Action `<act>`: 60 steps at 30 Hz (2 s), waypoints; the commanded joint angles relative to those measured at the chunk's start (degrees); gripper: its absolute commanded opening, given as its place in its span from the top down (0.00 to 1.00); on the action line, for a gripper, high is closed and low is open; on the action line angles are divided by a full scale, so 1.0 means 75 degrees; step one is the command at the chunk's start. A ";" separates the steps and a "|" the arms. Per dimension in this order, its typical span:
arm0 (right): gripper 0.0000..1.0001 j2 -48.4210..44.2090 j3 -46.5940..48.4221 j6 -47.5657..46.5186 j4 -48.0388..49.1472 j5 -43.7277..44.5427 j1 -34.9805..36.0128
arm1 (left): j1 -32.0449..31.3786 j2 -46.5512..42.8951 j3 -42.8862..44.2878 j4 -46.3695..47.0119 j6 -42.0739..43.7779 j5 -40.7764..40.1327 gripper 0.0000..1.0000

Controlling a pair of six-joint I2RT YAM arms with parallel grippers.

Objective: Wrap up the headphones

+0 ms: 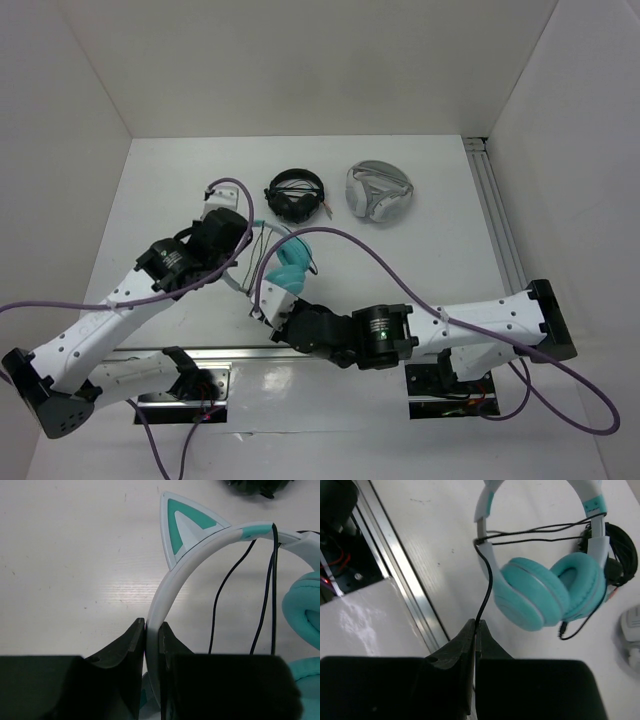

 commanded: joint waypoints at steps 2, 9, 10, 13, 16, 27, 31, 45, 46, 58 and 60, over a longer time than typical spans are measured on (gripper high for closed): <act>1.00 -0.0173 0.0906 -0.0777 -0.1447 -0.0274 -0.0018 | -0.0132 -0.0548 -0.0087 0.1029 0.1218 0.0790 1.00; 1.00 0.0342 0.1189 -0.1281 -0.2328 0.0040 -0.0018 | -0.0975 -0.0525 -0.0287 0.0959 0.1547 0.1820 1.00; 1.00 0.0342 0.1096 -0.1363 -0.2328 0.0134 -0.0018 | -0.1196 -0.0524 -0.0287 0.0751 0.1629 0.1823 1.00; 1.00 0.0202 0.0874 -0.1644 -0.2095 0.0403 -0.0018 | -0.1537 -0.0268 -0.0217 0.0539 0.1629 0.2115 1.00; 1.00 0.0038 0.0709 -0.1738 -0.1954 0.1094 -0.0018 | -0.1796 -0.0056 -0.0147 0.0280 0.1466 0.2116 1.00; 1.00 -0.1063 -0.0732 -0.2255 -0.0617 0.2619 -0.0170 | -0.1937 -0.0348 -0.0287 0.0127 0.1547 0.3134 1.00; 1.00 -0.1344 -0.1107 -0.2172 -0.0395 0.2410 -0.0580 | -0.1937 -0.0500 -0.0287 0.0198 0.1618 0.3661 1.00; 1.00 -0.1568 -0.1635 -0.2277 -0.0125 0.1671 -0.1236 | -0.2078 -0.0712 0.0159 -0.0037 0.1770 0.3874 1.00; 1.00 -0.1568 -0.1635 -0.2208 -0.0125 0.1670 -0.1237 | -0.2078 -0.0712 0.0228 -0.0106 0.1770 0.3874 1.00; 0.77 -0.1568 -0.1495 -0.1985 -0.0195 0.1412 -0.1565 | -0.2078 -0.0232 0.1307 -0.0552 0.1536 0.3277 1.00; 0.73 -0.1568 -0.1425 -0.1984 -0.0195 0.1412 -0.1635 | -0.2078 -0.0068 0.1413 -0.0552 0.1536 0.3276 1.00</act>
